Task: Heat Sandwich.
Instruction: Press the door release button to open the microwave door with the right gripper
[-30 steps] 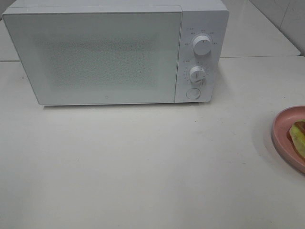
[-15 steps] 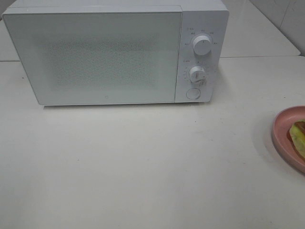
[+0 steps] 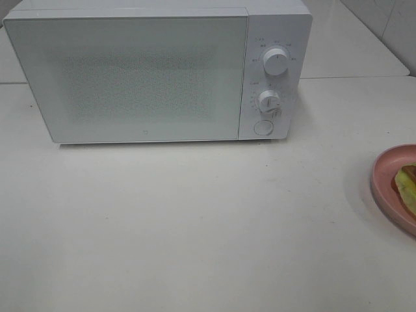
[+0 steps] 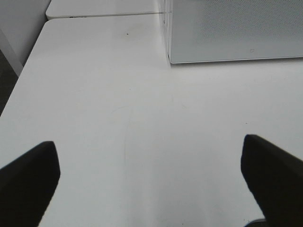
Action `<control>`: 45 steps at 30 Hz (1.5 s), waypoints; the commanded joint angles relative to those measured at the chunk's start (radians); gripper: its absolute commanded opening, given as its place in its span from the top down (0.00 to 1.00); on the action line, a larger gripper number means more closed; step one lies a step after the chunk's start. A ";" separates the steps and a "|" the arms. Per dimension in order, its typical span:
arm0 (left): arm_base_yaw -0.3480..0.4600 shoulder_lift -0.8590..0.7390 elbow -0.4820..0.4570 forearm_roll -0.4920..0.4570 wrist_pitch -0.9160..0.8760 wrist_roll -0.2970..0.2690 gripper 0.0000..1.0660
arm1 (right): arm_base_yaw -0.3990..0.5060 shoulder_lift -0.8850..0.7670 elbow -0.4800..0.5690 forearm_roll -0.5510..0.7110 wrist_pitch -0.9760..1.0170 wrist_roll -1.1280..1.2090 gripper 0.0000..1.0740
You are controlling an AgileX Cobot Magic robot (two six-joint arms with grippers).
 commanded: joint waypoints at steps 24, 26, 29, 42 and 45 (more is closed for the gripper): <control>0.004 -0.026 0.002 -0.008 -0.009 0.001 0.07 | -0.006 0.381 -0.005 -0.002 -0.330 0.007 0.30; 0.004 -0.026 0.002 -0.008 -0.009 0.001 0.07 | -0.006 0.430 -0.005 -0.002 -0.379 0.007 0.30; 0.004 -0.026 0.002 -0.008 -0.009 0.001 0.07 | -0.006 0.455 -0.005 -0.002 -0.413 0.007 0.30; 0.004 -0.026 0.002 -0.008 -0.009 0.001 0.07 | -0.006 0.656 -0.005 -0.002 -0.639 0.008 0.30; 0.004 -0.026 0.002 -0.008 -0.009 0.001 0.07 | -0.006 0.716 -0.005 -0.002 -0.715 0.008 0.30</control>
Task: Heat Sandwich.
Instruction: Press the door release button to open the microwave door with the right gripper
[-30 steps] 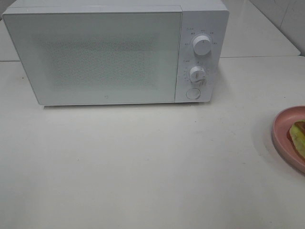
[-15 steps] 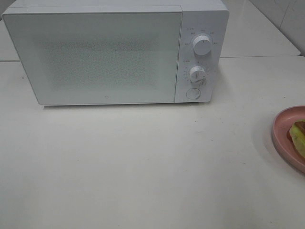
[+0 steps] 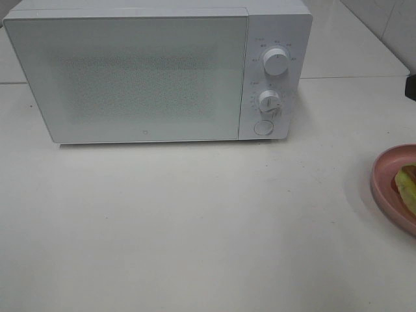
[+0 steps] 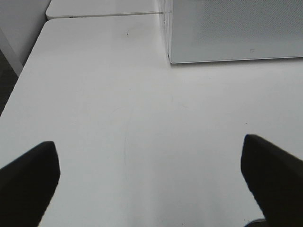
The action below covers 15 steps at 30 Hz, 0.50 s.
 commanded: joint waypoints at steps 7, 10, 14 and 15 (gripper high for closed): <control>0.004 -0.026 0.002 -0.008 -0.009 0.001 0.07 | -0.006 0.121 -0.002 -0.002 -0.193 0.006 0.30; 0.004 -0.026 0.002 -0.008 -0.009 0.001 0.07 | -0.006 0.175 0.045 -0.002 -0.373 0.006 0.30; 0.004 -0.026 0.002 -0.008 -0.009 0.001 0.07 | -0.006 0.226 0.111 0.009 -0.575 0.002 0.30; 0.004 -0.026 0.002 -0.008 -0.009 0.001 0.07 | -0.006 0.239 0.124 0.023 -0.627 -0.003 0.30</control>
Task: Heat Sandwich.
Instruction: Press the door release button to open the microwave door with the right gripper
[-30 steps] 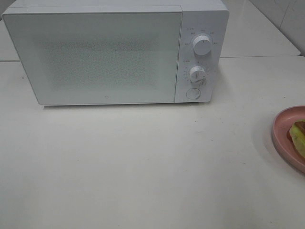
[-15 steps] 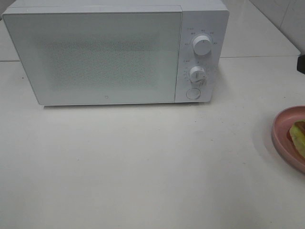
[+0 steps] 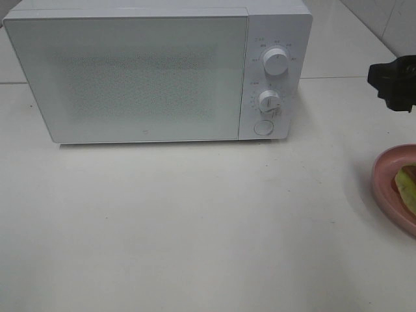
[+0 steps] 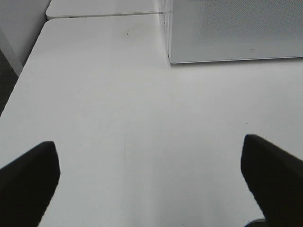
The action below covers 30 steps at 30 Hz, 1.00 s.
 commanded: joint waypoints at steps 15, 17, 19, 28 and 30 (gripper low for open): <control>0.004 -0.026 0.002 -0.008 -0.009 0.001 0.07 | 0.250 0.258 0.135 0.442 -0.540 -0.274 0.30; 0.004 -0.026 0.002 -0.008 -0.009 0.001 0.07 | 0.270 0.276 0.135 0.462 -0.558 -0.277 0.30; 0.004 -0.026 0.002 -0.008 -0.009 0.001 0.07 | 0.323 0.320 0.135 0.523 -0.616 -0.288 0.30; 0.004 -0.026 0.002 -0.008 -0.009 0.001 0.07 | 0.490 0.458 0.135 0.723 -0.761 -0.289 0.30; 0.004 -0.026 0.002 -0.008 -0.009 0.001 0.07 | 0.537 0.506 0.135 0.759 -0.806 -0.289 0.30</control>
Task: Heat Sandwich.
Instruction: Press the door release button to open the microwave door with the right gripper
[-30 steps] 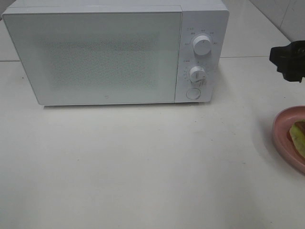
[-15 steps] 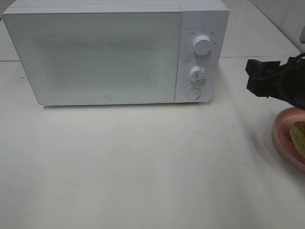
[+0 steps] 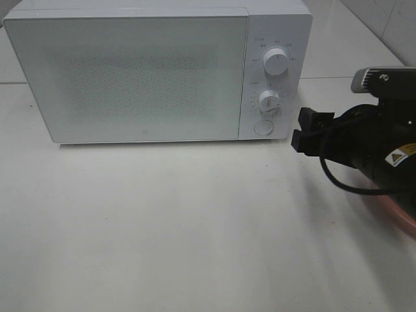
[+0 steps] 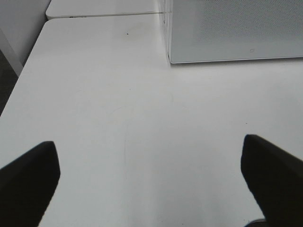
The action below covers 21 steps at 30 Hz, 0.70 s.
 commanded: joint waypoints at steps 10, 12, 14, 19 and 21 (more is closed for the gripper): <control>0.004 -0.026 0.002 -0.008 -0.009 0.001 0.07 | 0.144 0.115 -0.005 0.095 -0.099 -0.008 0.30; 0.004 -0.026 0.002 -0.008 -0.009 0.001 0.07 | 0.144 0.116 -0.005 0.095 -0.100 -0.008 0.30; 0.004 -0.026 0.002 -0.008 -0.009 0.001 0.07 | 0.144 0.116 -0.005 0.094 -0.099 -0.006 0.30; 0.004 -0.026 0.002 -0.008 -0.009 0.001 0.07 | 0.144 0.116 -0.005 0.093 -0.099 0.014 0.30; 0.004 -0.026 0.002 -0.008 -0.009 0.001 0.07 | 0.144 0.116 -0.005 0.091 -0.099 0.071 0.30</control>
